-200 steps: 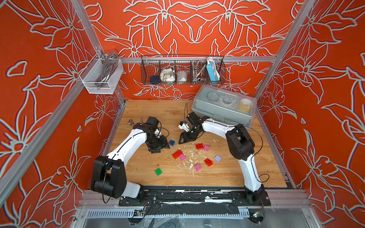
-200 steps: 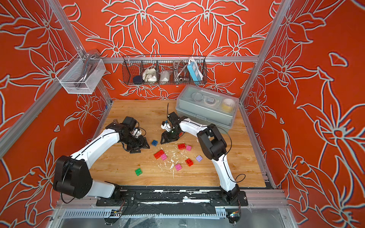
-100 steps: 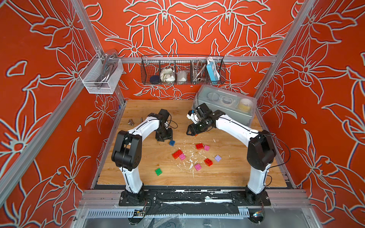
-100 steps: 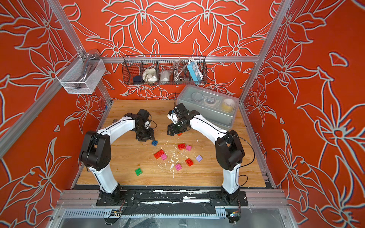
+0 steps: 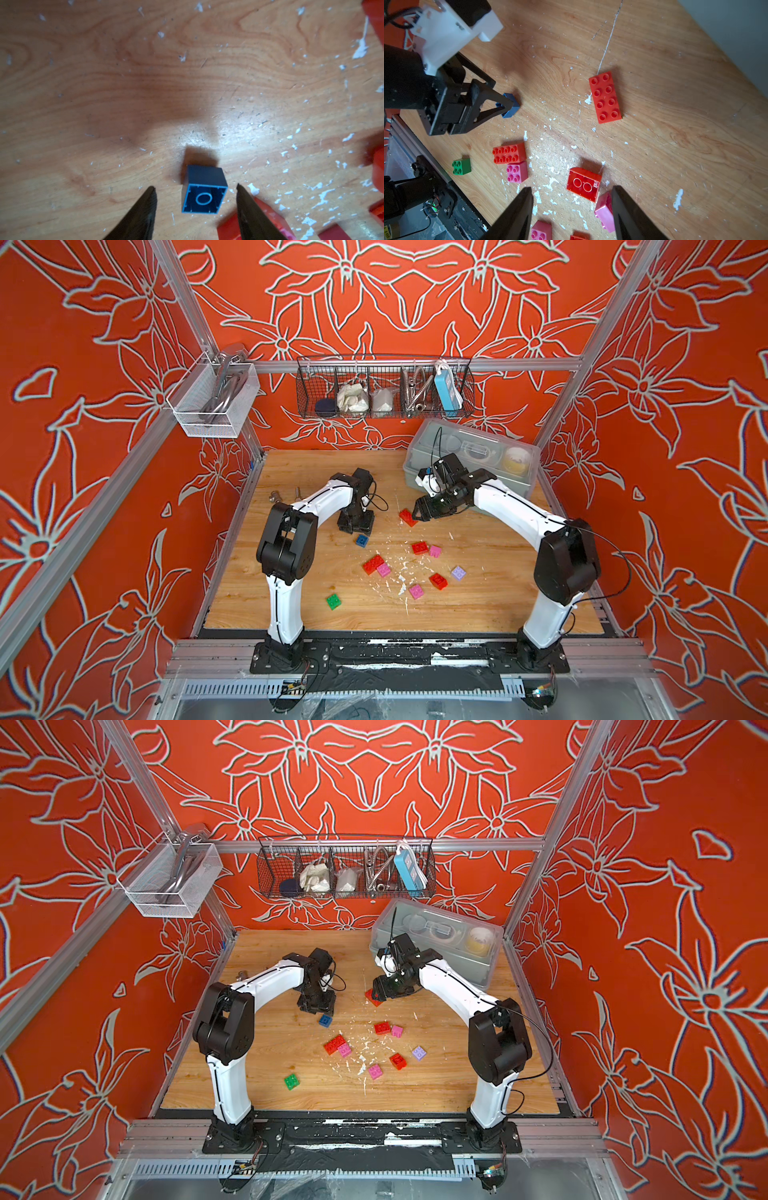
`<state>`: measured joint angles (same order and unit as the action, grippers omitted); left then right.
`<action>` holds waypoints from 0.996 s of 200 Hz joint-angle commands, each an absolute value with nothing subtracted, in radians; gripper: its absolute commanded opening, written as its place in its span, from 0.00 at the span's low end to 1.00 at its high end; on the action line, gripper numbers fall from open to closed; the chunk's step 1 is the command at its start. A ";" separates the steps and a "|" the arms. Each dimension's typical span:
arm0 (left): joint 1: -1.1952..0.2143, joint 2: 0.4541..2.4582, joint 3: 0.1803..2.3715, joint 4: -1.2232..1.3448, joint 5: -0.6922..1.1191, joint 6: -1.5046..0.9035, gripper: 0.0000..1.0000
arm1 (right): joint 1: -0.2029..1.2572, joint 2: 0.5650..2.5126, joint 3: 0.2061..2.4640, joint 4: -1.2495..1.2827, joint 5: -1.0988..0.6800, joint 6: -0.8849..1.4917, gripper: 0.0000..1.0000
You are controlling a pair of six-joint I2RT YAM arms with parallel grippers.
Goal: Assemble the number 1 with lego
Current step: Pick up the lego brick from the center of the board.
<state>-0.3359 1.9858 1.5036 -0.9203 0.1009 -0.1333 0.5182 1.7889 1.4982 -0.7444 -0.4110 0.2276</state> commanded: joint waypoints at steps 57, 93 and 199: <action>-0.383 2.024 1.490 -0.962 0.078 -0.092 0.61 | 0.489 1.717 1.424 -0.746 -0.418 0.223 0.63; -0.385 2.055 1.515 -0.988 0.072 -0.098 0.58 | 0.484 1.683 1.398 -0.737 -0.420 0.224 0.60; -0.384 2.089 1.590 -1.047 0.087 -0.114 0.33 | 0.479 1.616 1.350 -0.716 -0.424 0.213 0.59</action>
<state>-0.3855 2.0792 1.5520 -0.9947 0.0658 -0.1059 0.4828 1.6608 1.3708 -0.7280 -0.4122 0.2260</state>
